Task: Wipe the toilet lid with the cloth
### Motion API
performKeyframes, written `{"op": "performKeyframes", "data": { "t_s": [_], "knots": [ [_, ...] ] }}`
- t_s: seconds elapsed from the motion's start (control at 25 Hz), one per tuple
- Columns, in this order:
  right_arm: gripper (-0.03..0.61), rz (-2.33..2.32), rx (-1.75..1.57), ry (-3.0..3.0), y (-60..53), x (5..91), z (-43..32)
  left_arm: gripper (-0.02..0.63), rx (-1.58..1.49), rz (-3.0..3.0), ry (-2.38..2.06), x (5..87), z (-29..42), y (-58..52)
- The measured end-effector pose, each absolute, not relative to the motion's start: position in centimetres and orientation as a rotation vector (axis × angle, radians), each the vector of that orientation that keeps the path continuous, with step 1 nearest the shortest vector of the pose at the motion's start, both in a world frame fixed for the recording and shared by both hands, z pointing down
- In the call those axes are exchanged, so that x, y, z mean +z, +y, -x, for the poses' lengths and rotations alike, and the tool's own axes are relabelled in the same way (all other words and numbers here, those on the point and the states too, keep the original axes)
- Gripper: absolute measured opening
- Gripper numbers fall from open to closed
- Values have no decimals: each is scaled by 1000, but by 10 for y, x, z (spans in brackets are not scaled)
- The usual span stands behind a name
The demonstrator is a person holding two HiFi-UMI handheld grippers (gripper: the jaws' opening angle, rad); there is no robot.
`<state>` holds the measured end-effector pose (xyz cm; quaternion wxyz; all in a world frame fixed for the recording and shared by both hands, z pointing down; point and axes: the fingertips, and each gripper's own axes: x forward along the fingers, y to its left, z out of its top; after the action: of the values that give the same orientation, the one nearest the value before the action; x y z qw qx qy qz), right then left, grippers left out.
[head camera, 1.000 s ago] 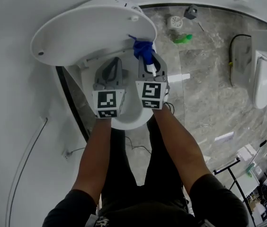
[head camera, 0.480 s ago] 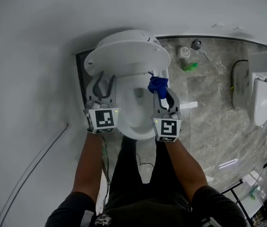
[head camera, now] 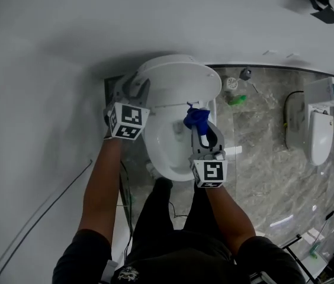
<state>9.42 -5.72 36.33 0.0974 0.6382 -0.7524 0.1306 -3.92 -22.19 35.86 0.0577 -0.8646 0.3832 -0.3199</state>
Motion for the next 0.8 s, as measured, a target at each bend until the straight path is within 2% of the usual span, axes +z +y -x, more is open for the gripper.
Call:
{"op": "performKeyframes", "data": {
  "t_s": [0.2, 0.44, 0.8],
  "knots": [
    [83, -1963, 383, -2167, -26, 351, -69, 142, -976, 2668, 1049, 370, 48, -224],
    [83, -2049, 469, -2132, 25, 337, -61, 55, -903, 2699, 954, 353, 53, -181],
    [83, -2019, 404, -2243, 55, 282, -81, 43, -952, 2668, 722, 357, 60, -62]
  ]
}}
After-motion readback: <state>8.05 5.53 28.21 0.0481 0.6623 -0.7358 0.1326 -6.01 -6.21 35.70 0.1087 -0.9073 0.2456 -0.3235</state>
